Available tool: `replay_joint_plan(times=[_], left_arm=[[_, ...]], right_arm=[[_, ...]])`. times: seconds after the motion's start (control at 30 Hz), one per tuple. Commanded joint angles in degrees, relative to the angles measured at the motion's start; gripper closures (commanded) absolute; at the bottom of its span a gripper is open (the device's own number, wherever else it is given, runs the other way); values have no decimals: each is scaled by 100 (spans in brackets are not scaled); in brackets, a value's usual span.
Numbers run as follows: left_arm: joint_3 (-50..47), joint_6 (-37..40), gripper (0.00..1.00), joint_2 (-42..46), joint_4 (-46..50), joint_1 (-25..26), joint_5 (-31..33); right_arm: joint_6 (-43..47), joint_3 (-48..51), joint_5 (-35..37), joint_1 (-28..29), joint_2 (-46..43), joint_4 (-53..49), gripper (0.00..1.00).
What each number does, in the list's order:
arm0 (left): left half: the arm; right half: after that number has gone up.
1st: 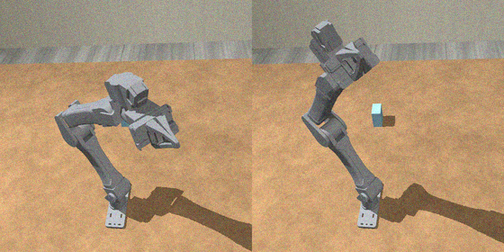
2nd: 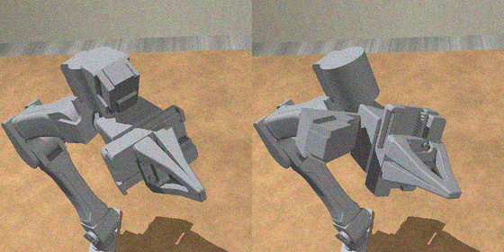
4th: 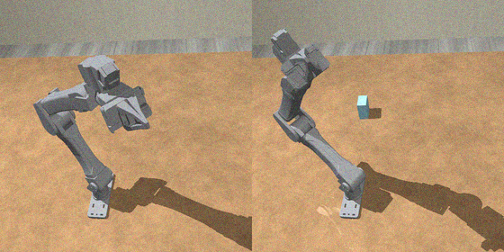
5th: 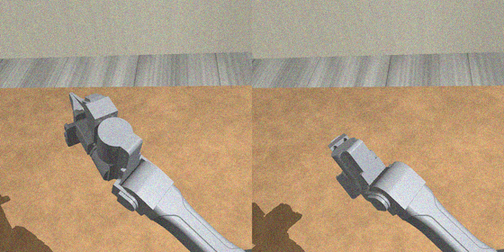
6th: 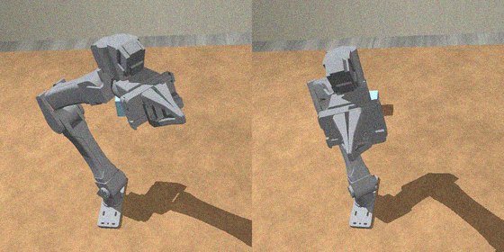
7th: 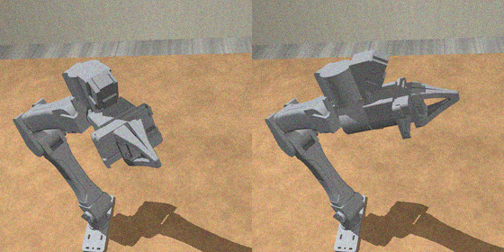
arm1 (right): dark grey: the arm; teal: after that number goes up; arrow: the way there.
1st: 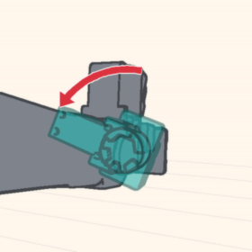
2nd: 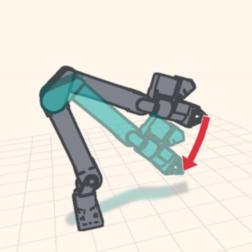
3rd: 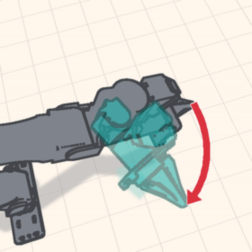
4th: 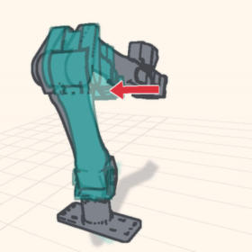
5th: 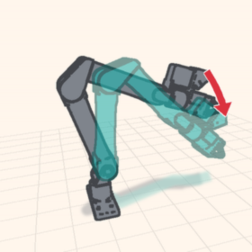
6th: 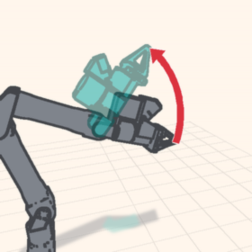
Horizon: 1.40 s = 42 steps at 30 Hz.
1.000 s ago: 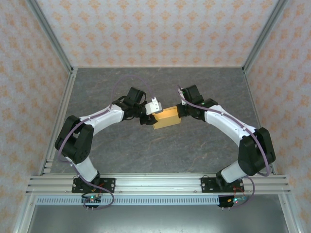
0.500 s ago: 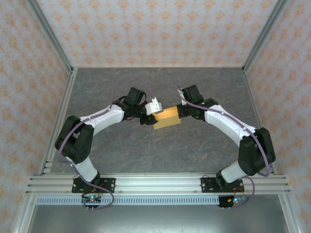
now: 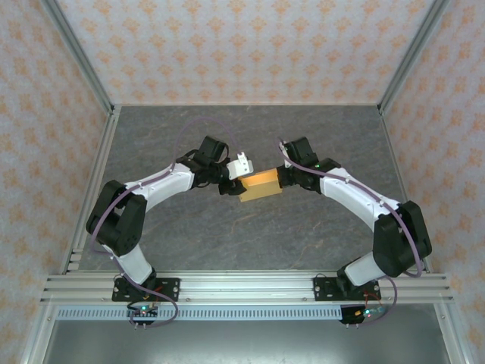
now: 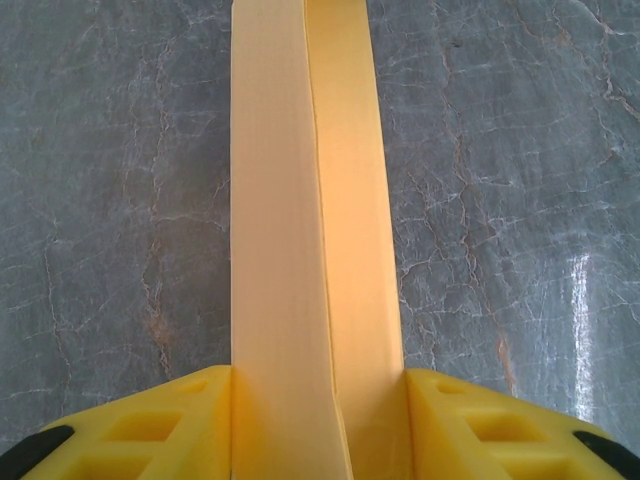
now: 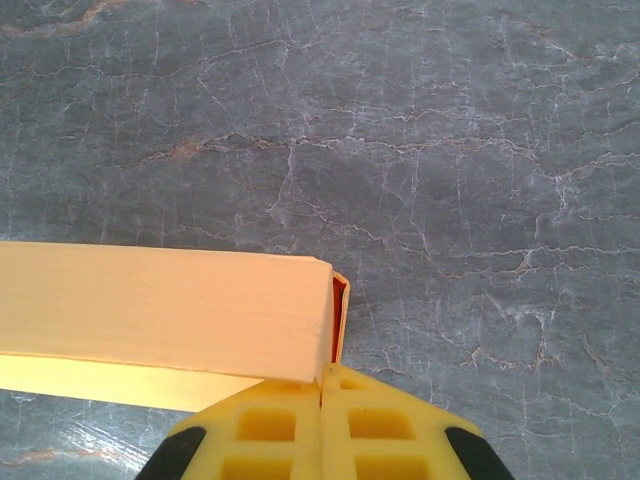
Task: Fold the paper box
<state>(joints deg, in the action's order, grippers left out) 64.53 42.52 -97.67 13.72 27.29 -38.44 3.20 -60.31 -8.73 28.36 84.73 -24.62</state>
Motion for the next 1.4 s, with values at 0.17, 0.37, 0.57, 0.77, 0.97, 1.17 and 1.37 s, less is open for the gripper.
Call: replay_joint_plan(times=[0.17,0.37,0.57,0.77,0.97,1.17,1.37], left_arm=[[108,-212,40,19,274,3,211],[53,-455,23,155,159,-44,129],[-131,-665,19,459,59,-134,-9],[-179,-640,18,458,109,-158,2],[-160,-697,18,513,144,-154,22],[-199,-1248,21,719,62,-173,305],[-494,-2225,24,1097,-203,-178,544]], right_arm=[[-237,-42,331,-14,-217,-227,100],[-309,3,406,15,-276,-262,100],[-390,28,427,25,-298,-265,100],[-417,39,400,25,-164,-196,100],[-391,2,398,27,-28,-183,100],[-377,-81,356,21,53,-219,100],[-356,-191,338,25,123,-280,100]])
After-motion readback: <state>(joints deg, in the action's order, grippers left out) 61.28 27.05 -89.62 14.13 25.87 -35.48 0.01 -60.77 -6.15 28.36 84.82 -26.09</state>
